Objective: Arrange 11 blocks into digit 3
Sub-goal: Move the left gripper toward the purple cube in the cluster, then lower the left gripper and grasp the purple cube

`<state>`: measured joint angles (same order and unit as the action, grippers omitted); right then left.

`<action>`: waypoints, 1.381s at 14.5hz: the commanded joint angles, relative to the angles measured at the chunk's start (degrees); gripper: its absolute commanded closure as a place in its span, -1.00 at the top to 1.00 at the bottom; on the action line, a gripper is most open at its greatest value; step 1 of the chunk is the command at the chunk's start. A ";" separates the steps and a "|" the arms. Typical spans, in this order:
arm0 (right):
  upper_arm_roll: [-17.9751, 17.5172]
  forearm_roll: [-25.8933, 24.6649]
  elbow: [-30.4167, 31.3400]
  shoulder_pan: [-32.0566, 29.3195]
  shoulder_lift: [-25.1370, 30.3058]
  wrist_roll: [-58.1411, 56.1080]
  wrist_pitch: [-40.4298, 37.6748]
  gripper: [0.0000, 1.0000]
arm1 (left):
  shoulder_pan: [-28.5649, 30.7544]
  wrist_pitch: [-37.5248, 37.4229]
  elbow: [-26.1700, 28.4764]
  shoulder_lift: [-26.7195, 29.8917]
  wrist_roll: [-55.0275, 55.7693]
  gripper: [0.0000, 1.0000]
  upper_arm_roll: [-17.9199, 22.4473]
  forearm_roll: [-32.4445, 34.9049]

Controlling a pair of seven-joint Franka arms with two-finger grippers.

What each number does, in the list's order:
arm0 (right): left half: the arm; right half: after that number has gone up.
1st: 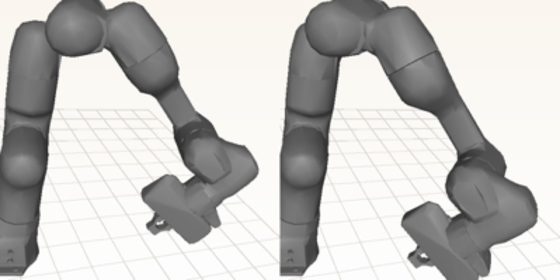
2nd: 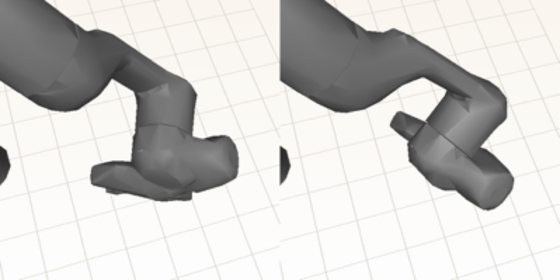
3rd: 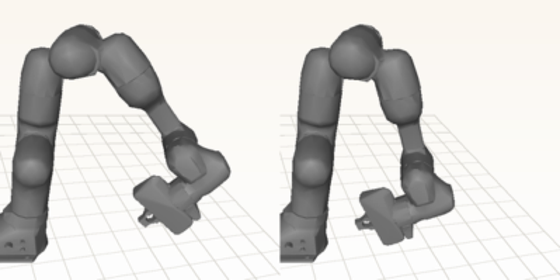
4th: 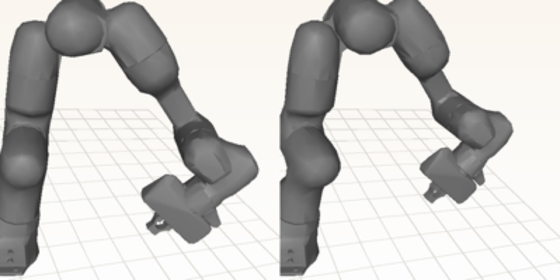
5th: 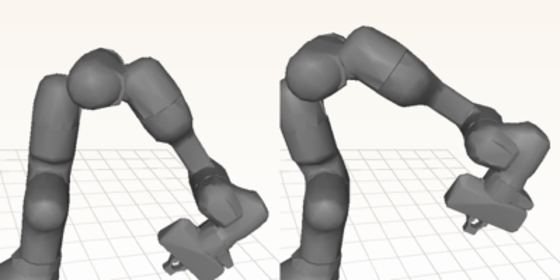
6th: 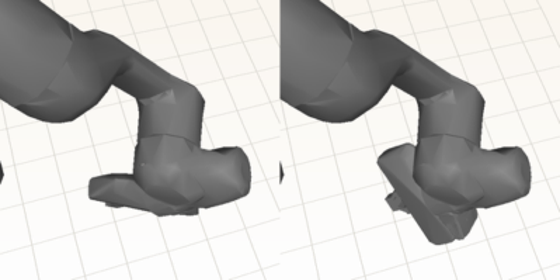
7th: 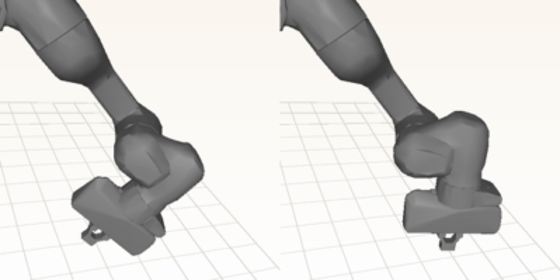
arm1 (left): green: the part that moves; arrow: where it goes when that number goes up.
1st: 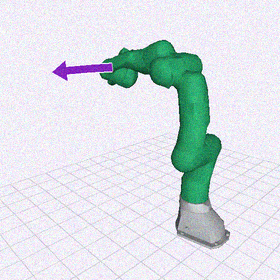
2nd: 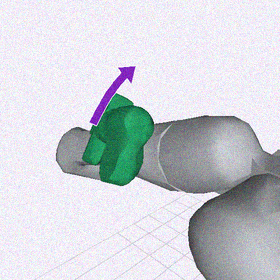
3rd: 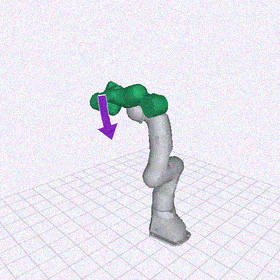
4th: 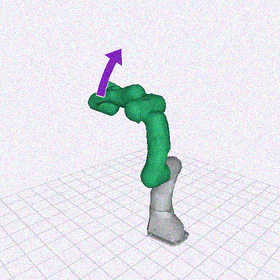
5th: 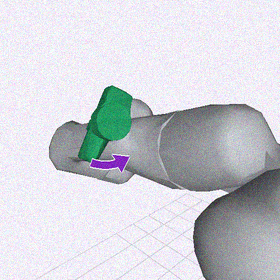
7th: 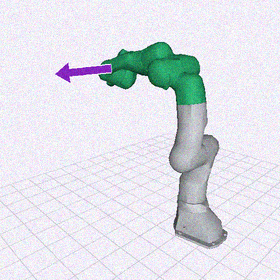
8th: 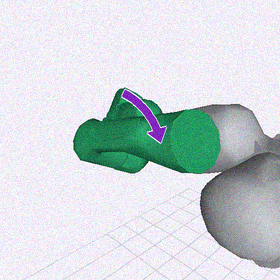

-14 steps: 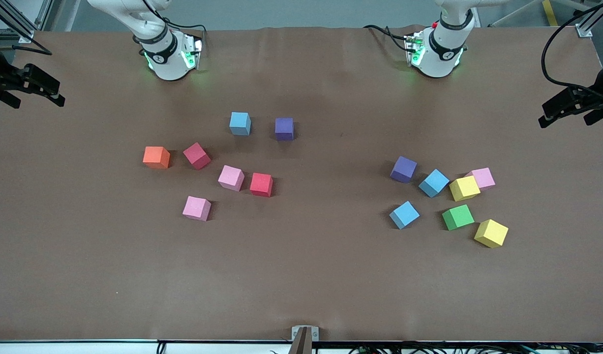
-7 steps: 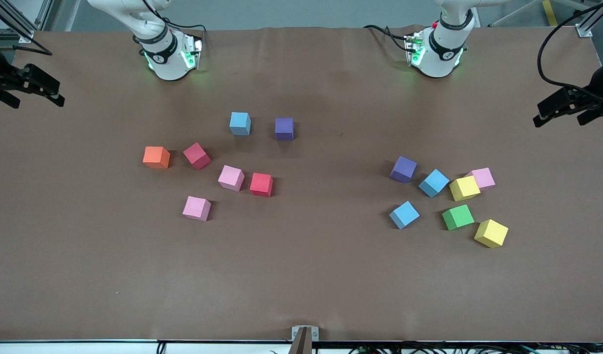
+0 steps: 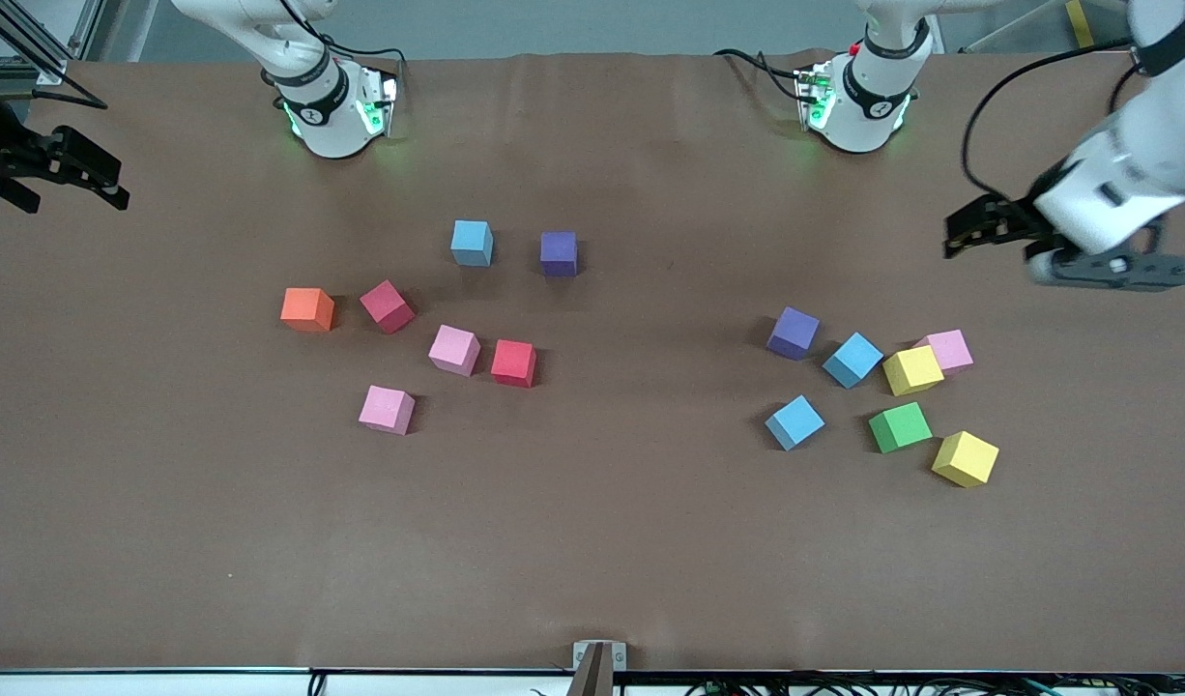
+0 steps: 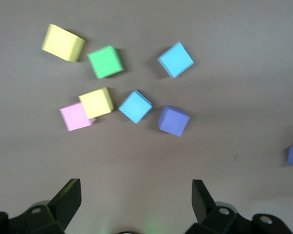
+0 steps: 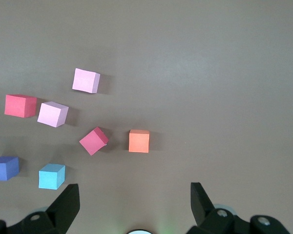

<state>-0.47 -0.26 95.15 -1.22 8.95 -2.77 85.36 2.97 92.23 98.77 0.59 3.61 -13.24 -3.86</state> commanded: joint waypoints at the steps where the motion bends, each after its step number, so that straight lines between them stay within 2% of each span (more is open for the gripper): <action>1: -0.32 -0.71 0.92 -0.36 1.24 -0.04 -0.37 1.00 | 0.36 5.74 7.90 0.99 -0.53 1.00 -3.79 -0.54; 6: -0.24 -0.10 0.92 -0.45 1.24 0.31 -0.54 1.00 | 0.36 22.52 22.75 0.90 -0.71 1.00 -9.77 0.08; 8: -0.23 -0.01 0.92 -0.36 1.24 2.59 -0.63 1.00 | 0.28 27.71 26.54 -0.32 -1.06 1.00 -10.83 2.26; 11: -0.24 0.25 0.92 -0.36 1.24 2.68 -0.63 1.00 | 0.28 34.04 28.14 -5.40 -1.06 1.00 -12.51 5.25; 15: -0.15 1.40 0.92 -0.36 1.24 2.33 -0.55 1.00 | 0.36 47.75 32.35 -11.21 -1.06 1.00 -13.04 13.95; 17: -0.15 1.40 0.92 -0.36 1.16 1.98 -0.55 1.00 | 0.71 50.93 32.54 -14.55 -0.97 1.00 -13.04 16.94; 20: -0.32 0.79 0.83 -0.36 1.16 1.54 -0.37 1.00 | 0.89 54.01 32.71 -17.29 -1.06 1.00 -13.04 17.22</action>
<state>-0.39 0.48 95.15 -1.22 8.95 -1.05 84.97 3.20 144.46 131.26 -15.97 3.42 -25.84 12.31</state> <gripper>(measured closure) 0.000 0.000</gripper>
